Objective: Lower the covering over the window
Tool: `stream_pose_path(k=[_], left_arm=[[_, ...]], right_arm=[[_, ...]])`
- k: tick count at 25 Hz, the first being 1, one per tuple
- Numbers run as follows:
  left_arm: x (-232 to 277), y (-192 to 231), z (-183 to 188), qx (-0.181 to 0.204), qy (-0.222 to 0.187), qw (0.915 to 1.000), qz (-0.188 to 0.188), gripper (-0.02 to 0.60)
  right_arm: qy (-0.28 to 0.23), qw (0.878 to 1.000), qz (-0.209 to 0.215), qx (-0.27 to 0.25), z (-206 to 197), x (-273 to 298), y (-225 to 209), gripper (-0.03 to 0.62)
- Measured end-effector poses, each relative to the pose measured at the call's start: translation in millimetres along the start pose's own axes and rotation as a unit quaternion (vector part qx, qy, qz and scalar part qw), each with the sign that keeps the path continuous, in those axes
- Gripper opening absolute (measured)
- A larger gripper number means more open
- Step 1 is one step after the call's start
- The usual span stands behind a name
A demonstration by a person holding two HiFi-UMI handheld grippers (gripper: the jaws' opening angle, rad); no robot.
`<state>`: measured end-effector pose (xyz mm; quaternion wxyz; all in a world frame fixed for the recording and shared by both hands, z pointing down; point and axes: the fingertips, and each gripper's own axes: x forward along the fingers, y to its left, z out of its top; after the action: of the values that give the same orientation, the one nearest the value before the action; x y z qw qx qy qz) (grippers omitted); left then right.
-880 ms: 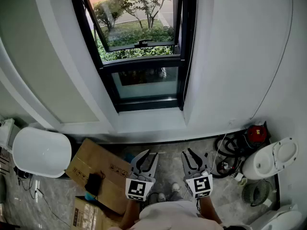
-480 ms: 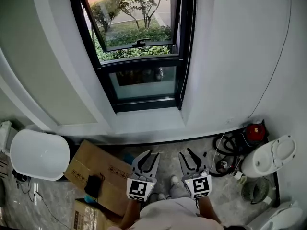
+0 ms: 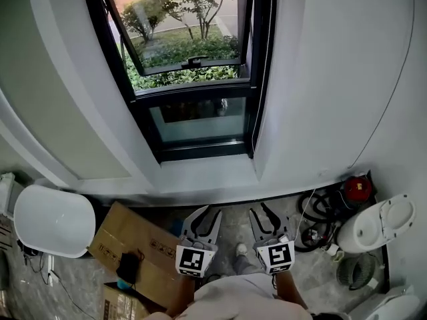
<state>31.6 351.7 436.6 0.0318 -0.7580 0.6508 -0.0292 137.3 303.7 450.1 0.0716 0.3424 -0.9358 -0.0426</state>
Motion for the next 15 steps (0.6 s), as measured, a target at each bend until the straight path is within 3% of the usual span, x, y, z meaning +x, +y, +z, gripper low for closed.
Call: stream_pose_path(k=[15], left_arm=[[110,24,11,0.01,0.006,0.9998,0.018,0.107]], right_arm=[[-0.006,1.0,0.017,0.009,8,80,-88,0.129]])
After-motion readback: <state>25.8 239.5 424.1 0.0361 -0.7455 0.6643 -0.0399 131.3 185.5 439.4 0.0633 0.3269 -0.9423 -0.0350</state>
